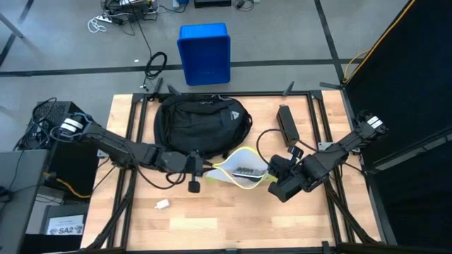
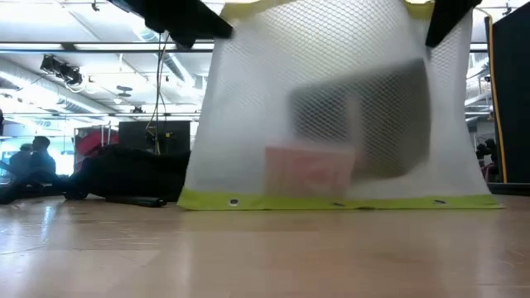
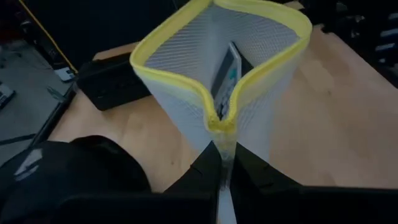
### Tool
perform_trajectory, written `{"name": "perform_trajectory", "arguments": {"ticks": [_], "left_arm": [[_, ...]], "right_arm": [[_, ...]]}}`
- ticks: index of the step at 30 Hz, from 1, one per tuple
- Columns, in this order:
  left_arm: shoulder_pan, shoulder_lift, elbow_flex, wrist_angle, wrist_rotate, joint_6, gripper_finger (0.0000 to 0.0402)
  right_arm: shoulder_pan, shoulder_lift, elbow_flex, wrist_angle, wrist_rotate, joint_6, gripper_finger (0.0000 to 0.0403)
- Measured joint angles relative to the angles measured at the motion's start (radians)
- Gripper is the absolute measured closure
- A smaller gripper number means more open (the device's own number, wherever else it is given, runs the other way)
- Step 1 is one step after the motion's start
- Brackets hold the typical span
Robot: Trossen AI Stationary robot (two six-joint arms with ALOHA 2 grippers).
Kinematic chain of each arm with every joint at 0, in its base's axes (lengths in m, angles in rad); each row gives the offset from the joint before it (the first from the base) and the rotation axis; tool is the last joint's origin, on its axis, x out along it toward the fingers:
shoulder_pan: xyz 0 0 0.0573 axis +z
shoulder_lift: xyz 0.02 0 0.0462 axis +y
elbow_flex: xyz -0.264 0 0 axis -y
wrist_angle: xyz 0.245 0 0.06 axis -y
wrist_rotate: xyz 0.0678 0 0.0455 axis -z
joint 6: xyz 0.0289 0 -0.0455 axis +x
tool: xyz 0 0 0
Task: Unpack backpack
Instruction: Put the right black pen into the yellow zip bag
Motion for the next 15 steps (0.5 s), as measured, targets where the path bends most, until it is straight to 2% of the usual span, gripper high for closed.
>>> {"name": "perform_trajectory", "arguments": {"ticks": [3, 8, 15], "left_arm": [[0.002, -0.005, 0.002, 0.0, 0.071, 0.049, 0.0395], [0.0, -0.067, 0.06, -0.138, 0.079, 0.103, 0.0369], [0.0, -0.145, 0.153, -0.357, 0.094, 0.046, 0.0298]], "right_arm": [[0.0, 0.0, -0.001, -0.003, -0.007, 0.0, 0.0403], [0.0, 0.0, -0.001, -0.01, -0.031, 0.016, 0.0403], [0.0, 0.0, -0.001, -0.029, -0.036, 0.035, 0.0403]]}}
